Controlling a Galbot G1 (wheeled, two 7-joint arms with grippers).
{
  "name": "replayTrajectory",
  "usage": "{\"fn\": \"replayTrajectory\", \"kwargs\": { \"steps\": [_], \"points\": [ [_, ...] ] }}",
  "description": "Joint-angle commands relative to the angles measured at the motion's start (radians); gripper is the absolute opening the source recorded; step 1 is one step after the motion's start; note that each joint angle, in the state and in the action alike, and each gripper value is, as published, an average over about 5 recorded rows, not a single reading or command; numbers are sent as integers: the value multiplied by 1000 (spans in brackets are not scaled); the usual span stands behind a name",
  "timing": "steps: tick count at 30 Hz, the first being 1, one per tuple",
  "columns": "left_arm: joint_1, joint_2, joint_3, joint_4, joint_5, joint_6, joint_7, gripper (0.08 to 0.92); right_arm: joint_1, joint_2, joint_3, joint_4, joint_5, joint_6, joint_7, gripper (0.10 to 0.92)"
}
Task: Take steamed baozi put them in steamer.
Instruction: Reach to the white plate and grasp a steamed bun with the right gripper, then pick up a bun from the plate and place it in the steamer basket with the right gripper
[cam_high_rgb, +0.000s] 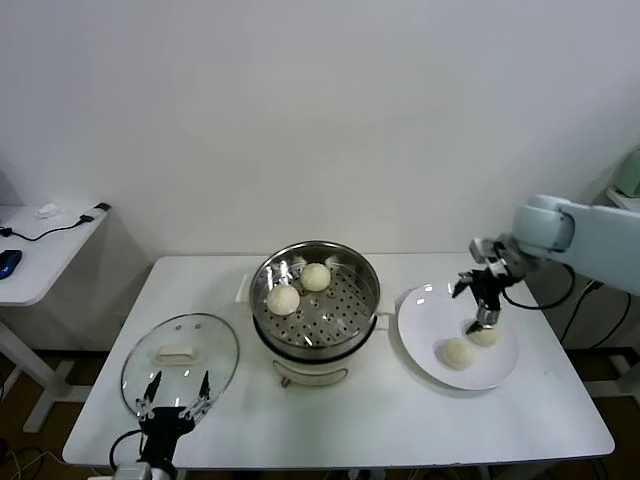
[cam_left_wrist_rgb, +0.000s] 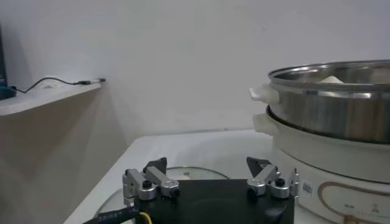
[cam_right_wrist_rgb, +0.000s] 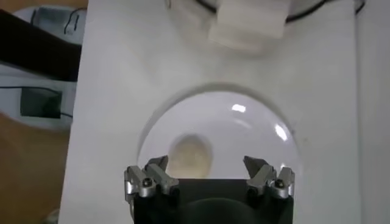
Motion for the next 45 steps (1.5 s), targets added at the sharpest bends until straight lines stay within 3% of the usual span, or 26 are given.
{"fn": "replayTrajectory", "kwargs": {
  "steps": [1, 13, 24, 30, 34, 38, 45],
  "points": [
    [3, -1, -2, 4, 7, 0, -2, 823, -308, -60, 193, -99, -125, -23, 41, 823],
    [1, 4, -6, 26, 6, -3, -5, 823, -419, 79, 267, -193, -100, -48, 86, 823],
    [-11, 7, -9, 37, 6, 1, -5, 823, -432, 105, 299, -212, -92, -51, 99, 817],
    [-12, 2, 0, 37, 9, 2, -6, 823, -399, 87, 296, -198, -101, -31, 64, 707],
    [-11, 0, 3, 35, 10, 1, -7, 823, -304, 74, 276, -183, -134, 9, 4, 650],
    [-10, 0, 5, 33, 13, 0, -7, 823, -129, 94, 241, -186, -171, 93, -77, 645],
    [-13, -1, 16, 30, 19, -1, -6, 823, 225, 275, 230, -169, -243, 303, -144, 645]
  ]
}}
